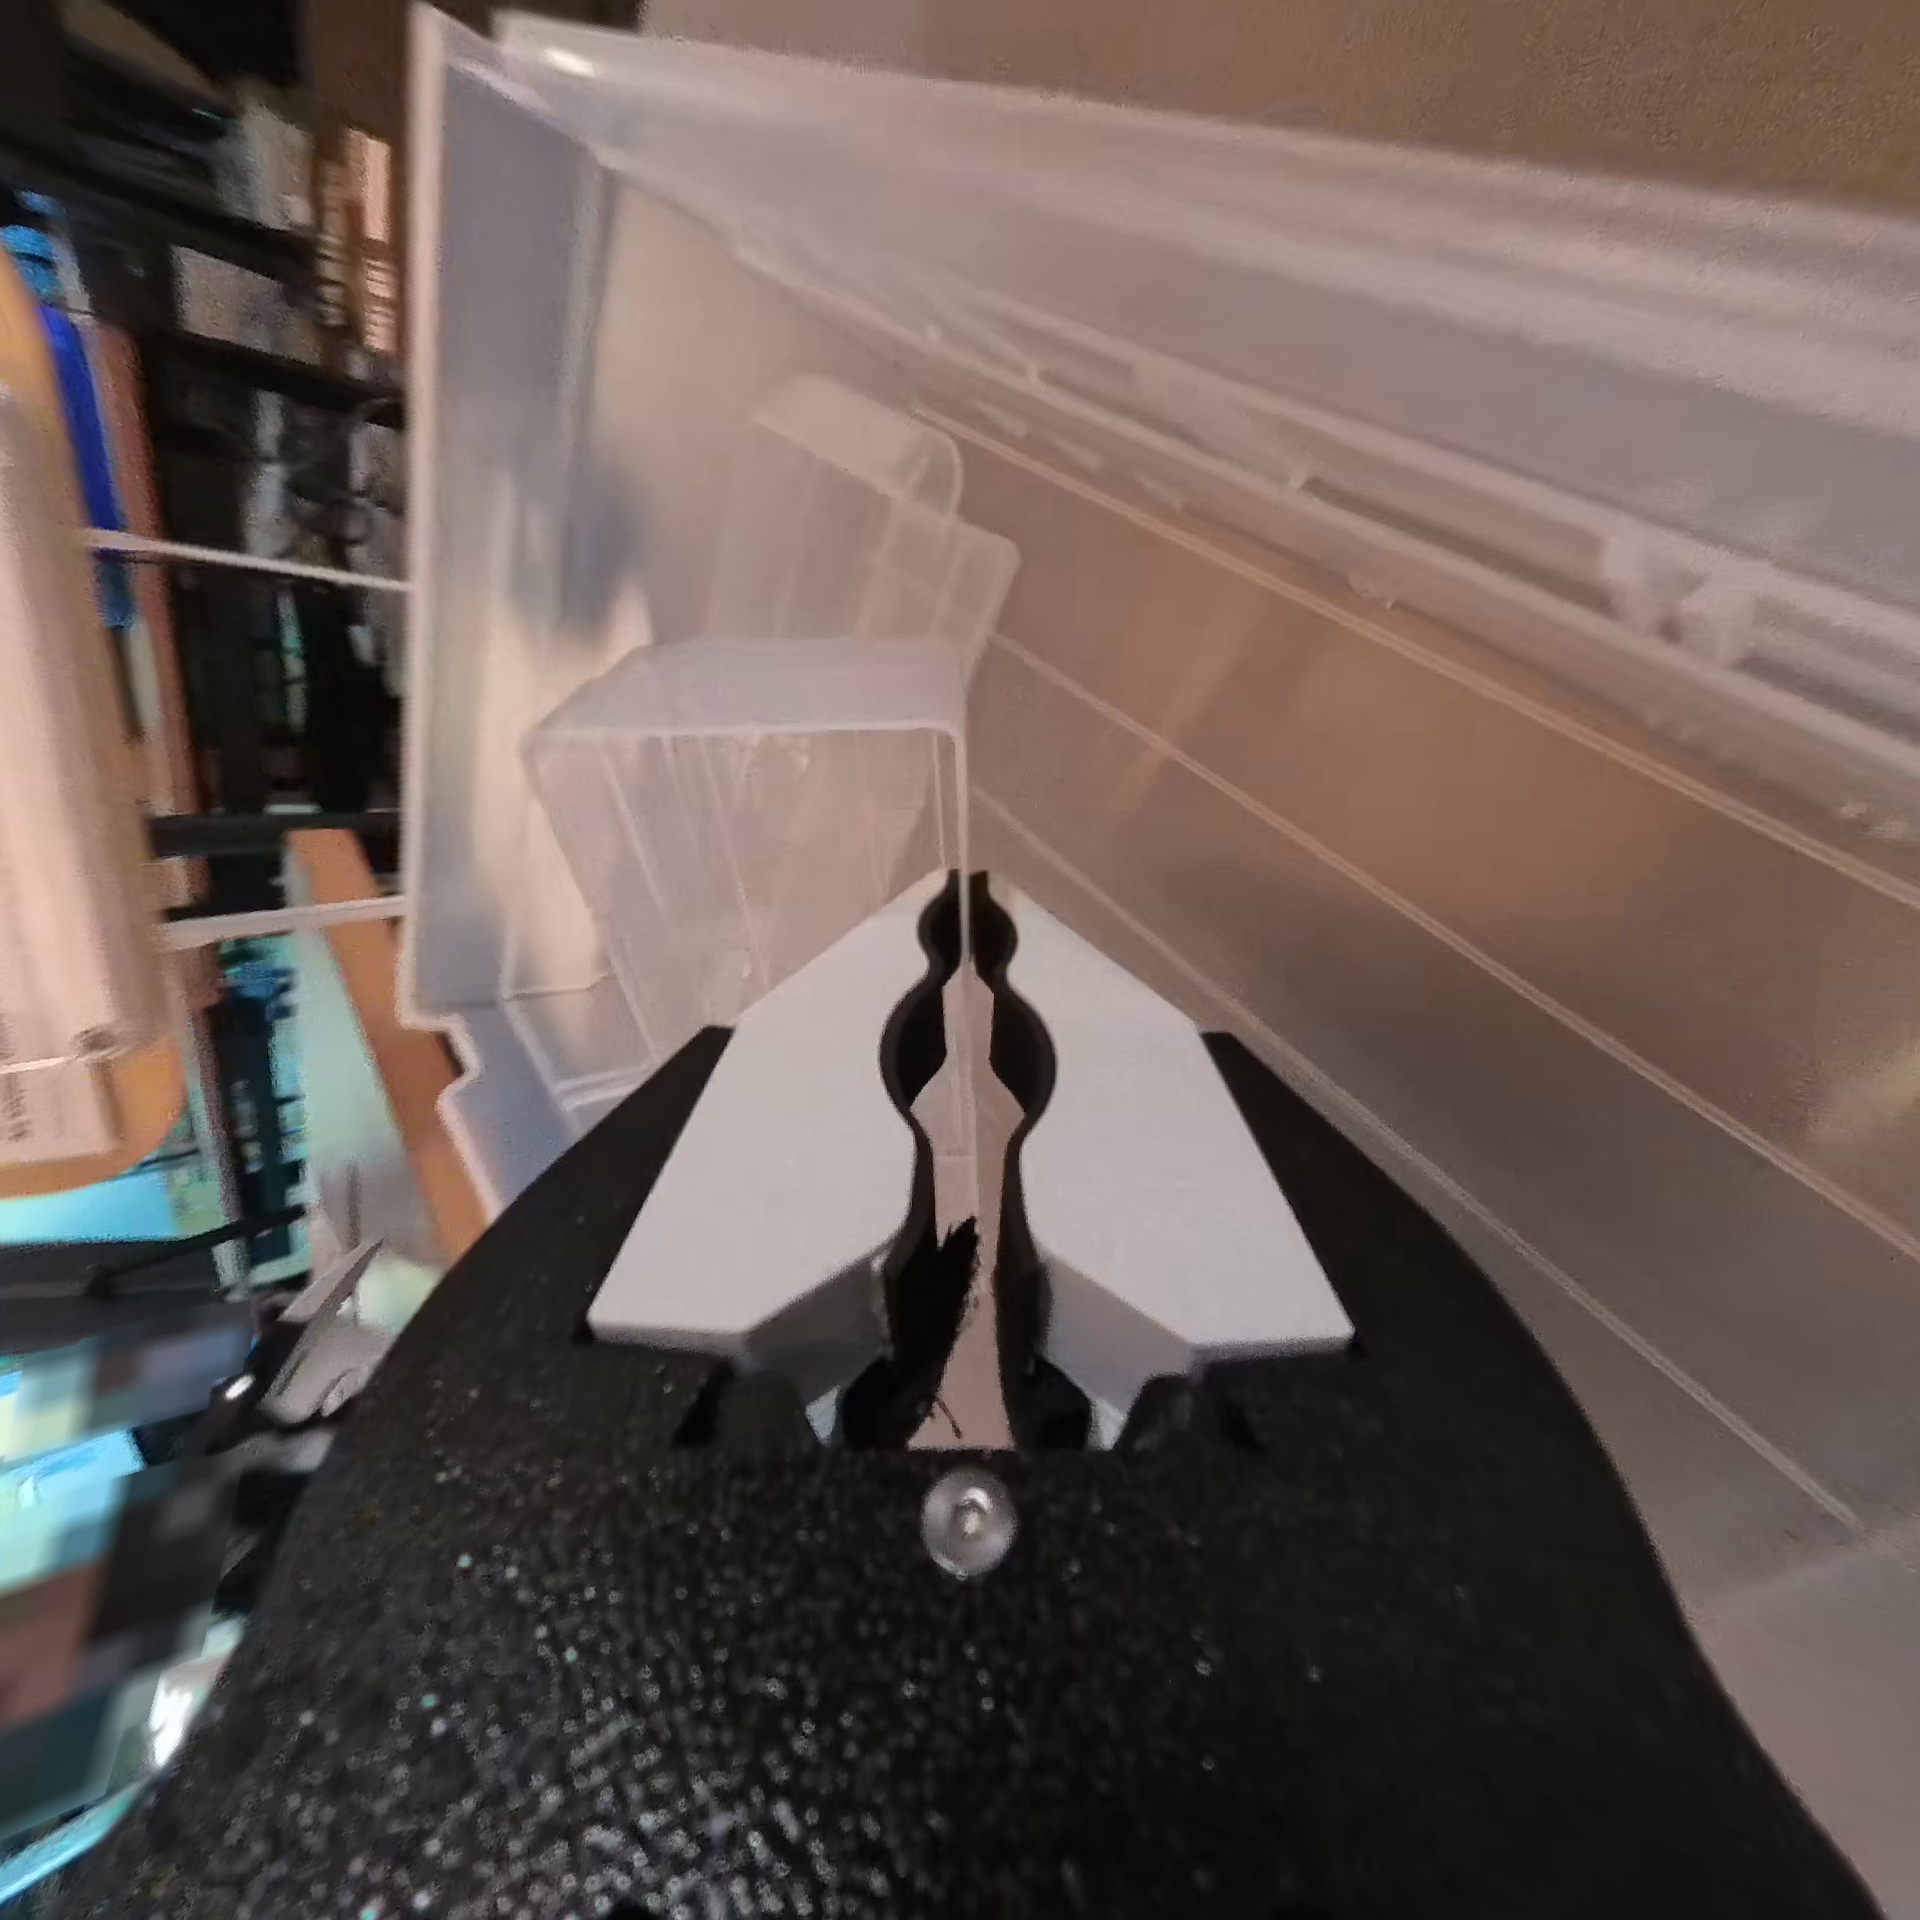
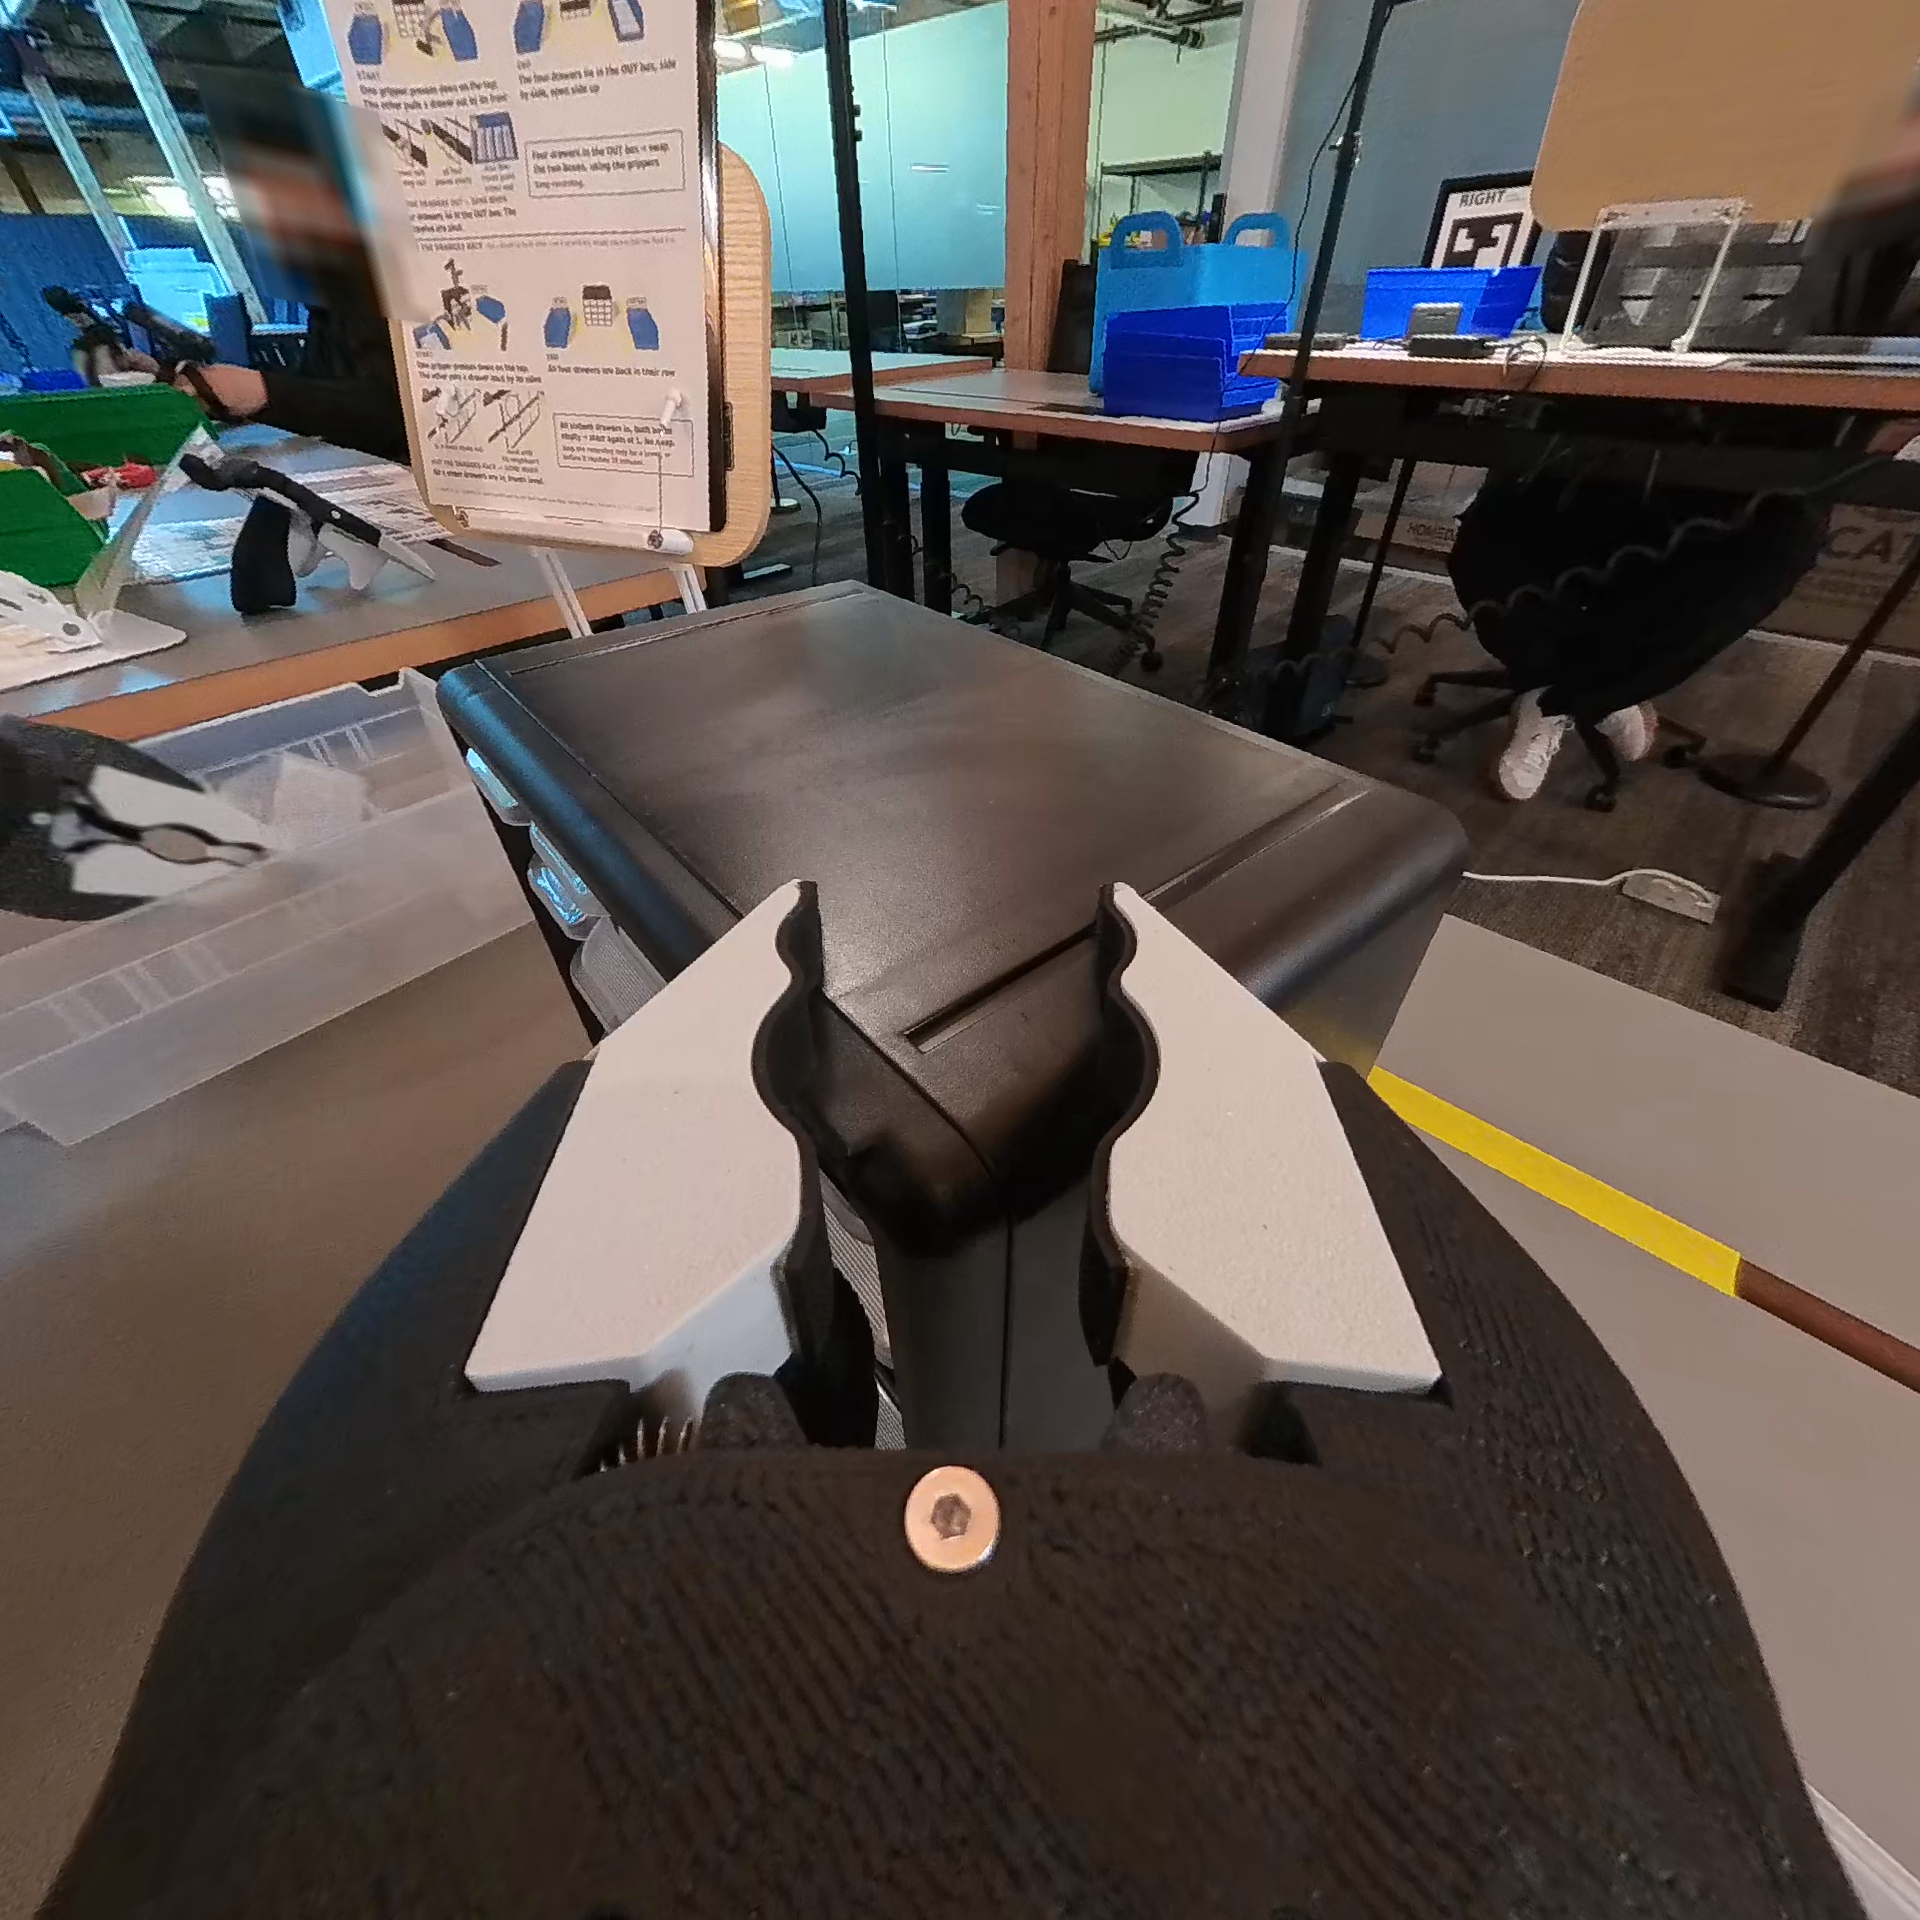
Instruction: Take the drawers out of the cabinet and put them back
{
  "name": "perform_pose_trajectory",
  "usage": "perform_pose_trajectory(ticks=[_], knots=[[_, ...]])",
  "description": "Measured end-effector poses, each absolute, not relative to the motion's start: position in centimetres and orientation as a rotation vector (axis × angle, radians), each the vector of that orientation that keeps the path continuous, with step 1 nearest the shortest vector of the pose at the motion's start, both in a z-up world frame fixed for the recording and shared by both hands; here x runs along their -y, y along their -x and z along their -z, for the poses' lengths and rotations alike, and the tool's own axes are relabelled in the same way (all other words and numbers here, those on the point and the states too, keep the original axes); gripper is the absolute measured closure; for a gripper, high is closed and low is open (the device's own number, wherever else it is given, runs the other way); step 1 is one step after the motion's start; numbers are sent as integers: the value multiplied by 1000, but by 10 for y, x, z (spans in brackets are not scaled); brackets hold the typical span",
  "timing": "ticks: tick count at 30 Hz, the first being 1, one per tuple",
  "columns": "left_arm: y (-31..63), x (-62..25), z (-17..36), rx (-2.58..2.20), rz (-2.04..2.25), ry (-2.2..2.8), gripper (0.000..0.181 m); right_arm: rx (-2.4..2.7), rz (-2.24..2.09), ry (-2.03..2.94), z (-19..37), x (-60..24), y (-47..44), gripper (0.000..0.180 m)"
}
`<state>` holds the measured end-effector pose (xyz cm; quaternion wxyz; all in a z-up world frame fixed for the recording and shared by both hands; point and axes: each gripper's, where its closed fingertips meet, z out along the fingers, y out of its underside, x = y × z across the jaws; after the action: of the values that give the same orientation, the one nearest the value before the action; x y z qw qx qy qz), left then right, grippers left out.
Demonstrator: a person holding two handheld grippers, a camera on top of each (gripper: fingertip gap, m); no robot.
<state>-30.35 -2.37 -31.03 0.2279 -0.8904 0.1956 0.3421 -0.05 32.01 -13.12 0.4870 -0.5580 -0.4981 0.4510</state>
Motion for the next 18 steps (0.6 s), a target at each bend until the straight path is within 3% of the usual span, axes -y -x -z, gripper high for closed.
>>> perform_pose_trajectory(ticks=[5, 9, 18], knots=[[274, 23, 257, -567, -1121, 2268, 181, 1211, -1099, 1360, 131, -320, 1, 128], [198, -7, 234, -794, -933, 2162, 181, 1212, -1090, 1364, 131, -320, 1, 127], [40, -57, 264, -1311, -442, 2131, 181, 1214, -1082, 1366, 131, -320, 1, 127]])
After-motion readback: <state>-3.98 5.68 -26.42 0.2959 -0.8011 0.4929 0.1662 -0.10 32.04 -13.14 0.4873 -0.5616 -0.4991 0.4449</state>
